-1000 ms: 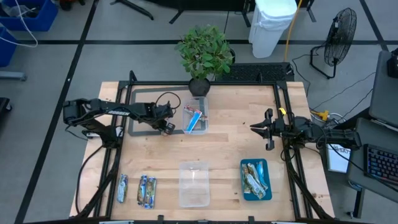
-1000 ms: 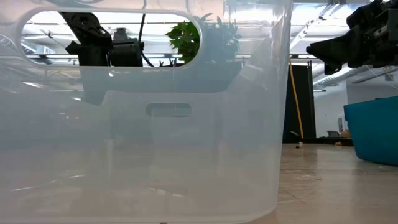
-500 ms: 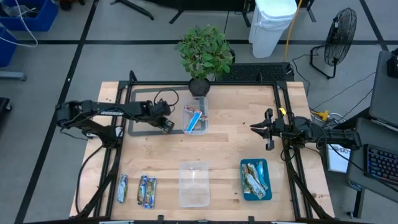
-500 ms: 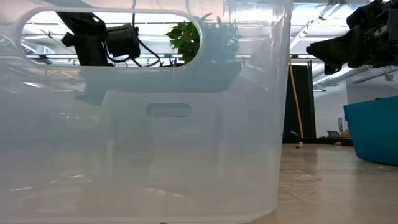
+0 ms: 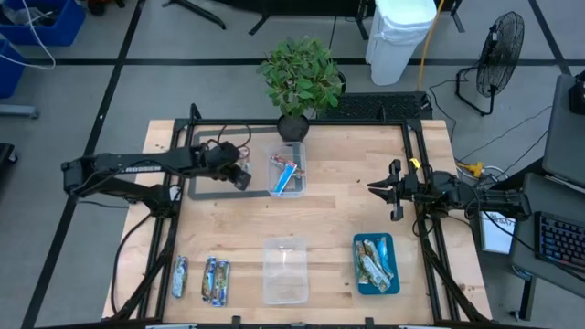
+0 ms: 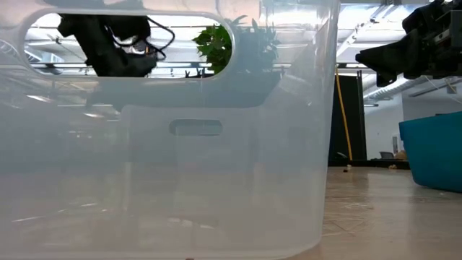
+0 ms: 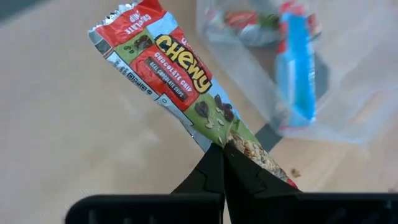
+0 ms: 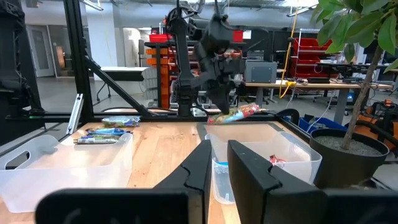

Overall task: Pick and place Granola Bars by type
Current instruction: Put the red granola bar into the top transparent bin

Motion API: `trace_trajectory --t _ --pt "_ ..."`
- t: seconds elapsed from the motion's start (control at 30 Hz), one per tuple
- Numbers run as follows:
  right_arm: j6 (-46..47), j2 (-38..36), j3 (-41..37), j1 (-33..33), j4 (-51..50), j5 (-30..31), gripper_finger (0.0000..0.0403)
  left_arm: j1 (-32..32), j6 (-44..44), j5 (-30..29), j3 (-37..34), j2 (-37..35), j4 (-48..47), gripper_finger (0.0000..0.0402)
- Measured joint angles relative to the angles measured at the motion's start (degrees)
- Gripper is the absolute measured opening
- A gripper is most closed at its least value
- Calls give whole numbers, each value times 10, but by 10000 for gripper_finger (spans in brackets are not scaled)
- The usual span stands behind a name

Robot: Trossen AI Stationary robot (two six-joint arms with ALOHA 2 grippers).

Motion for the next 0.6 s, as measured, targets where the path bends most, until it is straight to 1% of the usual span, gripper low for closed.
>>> trace_trajectory --t 0.23,0.4,0.5,0.6 --pt "0 0 0 0 0 0 43 0 118 6 0 -51 67 2" --pt "0 0 0 0 0 0 45 -1 198 7 0 -64 117 2" --pt "0 0 0 0 0 0 45 -9 273 24 0 -64 163 1" --pt "0 0 0 0 0 0 43 -22 343 65 0 -58 222 1"
